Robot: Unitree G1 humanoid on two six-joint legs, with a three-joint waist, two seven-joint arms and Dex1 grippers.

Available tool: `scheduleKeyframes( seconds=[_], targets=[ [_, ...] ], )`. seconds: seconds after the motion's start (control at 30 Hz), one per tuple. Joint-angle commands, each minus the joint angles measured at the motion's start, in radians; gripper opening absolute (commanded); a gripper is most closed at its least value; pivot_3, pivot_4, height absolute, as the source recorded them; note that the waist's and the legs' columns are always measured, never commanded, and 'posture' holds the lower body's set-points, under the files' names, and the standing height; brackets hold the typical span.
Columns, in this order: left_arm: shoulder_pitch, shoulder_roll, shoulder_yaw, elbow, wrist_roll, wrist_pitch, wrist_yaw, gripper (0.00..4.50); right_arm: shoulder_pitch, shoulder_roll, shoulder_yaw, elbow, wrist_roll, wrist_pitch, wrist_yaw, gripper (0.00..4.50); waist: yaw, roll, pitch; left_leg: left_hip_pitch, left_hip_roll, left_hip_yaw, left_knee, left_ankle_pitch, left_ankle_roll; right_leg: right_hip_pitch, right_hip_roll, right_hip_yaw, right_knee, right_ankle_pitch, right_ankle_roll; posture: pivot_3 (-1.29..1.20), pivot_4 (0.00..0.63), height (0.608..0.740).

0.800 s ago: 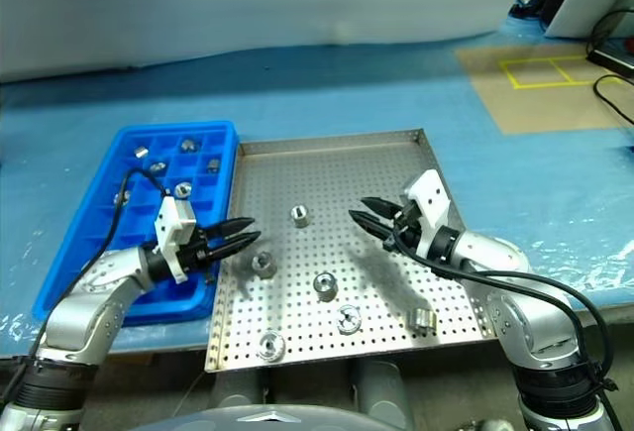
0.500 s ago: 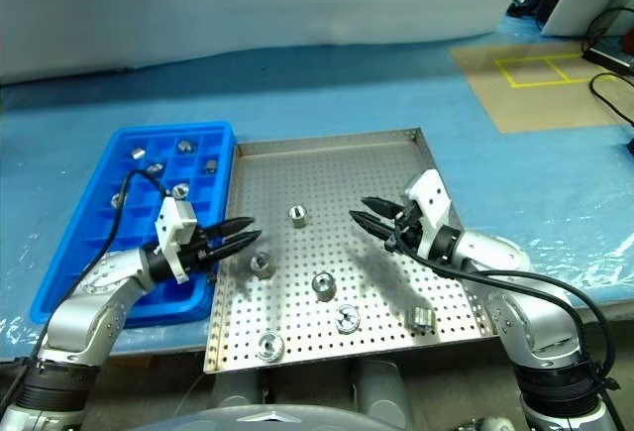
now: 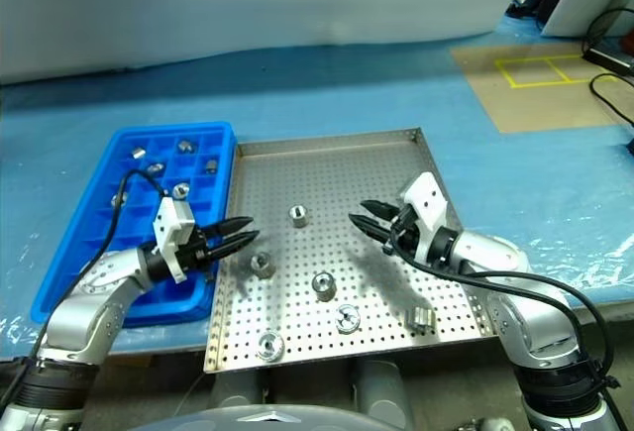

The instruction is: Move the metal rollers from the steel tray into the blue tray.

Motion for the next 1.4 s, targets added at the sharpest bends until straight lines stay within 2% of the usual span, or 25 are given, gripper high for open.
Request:
scheduleKeyframes(
  seconds=[0.03, 0.23, 0.33, 0.37, 0.43, 0.67, 1.03, 1.4],
  targets=[
    [-0.114, -0.004, -0.055, 0.052, 0.019, 0.001, -0.046, 1.42, -0.026, 0.011, 0.011, -0.028, -0.012, -0.023, -0.015, 1.49, 0.002, 0.0, 0.0, 0.0, 0.0, 0.0, 0.0, 0.0, 0.0, 0.0, 0.0, 0.0, 0.0, 0.0, 0.0, -0.18, 0.15, 0.74],
    [-0.443, -0.048, -0.173, 0.26, 0.077, 0.07, -0.115, 1.42, -0.031, 0.02, 0.015, -0.025, -0.021, -0.027, -0.031, 1.49, 0.011, 0.0, 0.0, 0.0, 0.0, 0.0, 0.003, 0.001, -0.001, 0.002, -0.001, 0.0, 0.001, 0.004, -0.005, -0.21, 0.15, 0.74],
    [-0.548, -0.045, -0.208, 0.378, 0.114, 0.041, -0.196, 1.42, -0.024, 0.026, 0.014, -0.034, -0.03, -0.029, -0.049, 1.49, 0.006, 0.001, -0.001, -0.001, -0.001, 0.0, 0.002, 0.002, -0.002, 0.001, 0.0, 0.0, 0.001, 0.005, -0.007, -0.23, 0.15, 0.74],
    [-0.572, -0.039, -0.217, 0.406, 0.122, 0.028, -0.229, 1.79, -0.019, 0.029, 0.012, -0.04, -0.031, -0.029, -0.056, 1.45, 0.001, 0.001, -0.001, -0.001, -0.001, 0.0, 0.002, 0.002, -0.003, 0.001, 0.0, 0.001, 0.0, 0.005, -0.007, -0.24, 0.15, 0.74],
    [-0.62, -0.03, -0.232, 0.463, 0.135, 0.014, -0.289, 2.22, -0.008, 0.037, 0.007, -0.05, -0.035, -0.027, -0.075, 1.45, -0.005, 0.001, -0.001, -0.003, -0.001, 0.001, 0.001, 0.002, -0.003, 0.001, 0.0, 0.002, 0.0, 0.005, -0.008, -0.26, 0.15, 0.74],
    [-0.72, -0.005, -0.295, 0.568, 0.219, -0.072, -0.443, 4.48, 0.023, 0.051, 0.0, -0.081, -0.036, -0.023, -0.113, 1.45, -0.001, 0.001, -0.001, -0.002, -0.001, 0.0, 0.002, 0.002, -0.002, 0.001, 0.0, 0.002, 0.0, 0.005, -0.008, -0.29, 0.15, 0.74],
    [-0.809, -0.127, -0.335, 0.807, 0.334, -0.147, -0.438, 4.48, 0.053, 0.046, -0.012, -0.12, -0.037, -0.014, -0.15, 1.45, -0.002, 0.001, -0.001, -0.004, -0.002, 0.0, 0.002, 0.002, -0.002, 0.003, -0.001, 0.002, -0.001, 0.005, -0.007, -0.32, 0.15, 0.74],
    [-0.842, -0.171, -0.335, 0.945, 0.398, -0.172, -0.41, 4.48, 0.07, 0.029, -0.033, -0.134, -0.046, -0.019, -0.164, 1.45, -0.001, 0.001, -0.001, -0.004, -0.002, 0.0, 0.002, 0.001, -0.002, 0.003, -0.001, 0.002, -0.002, 0.005, -0.007, -0.34, 0.15, 0.74]
  ],
)
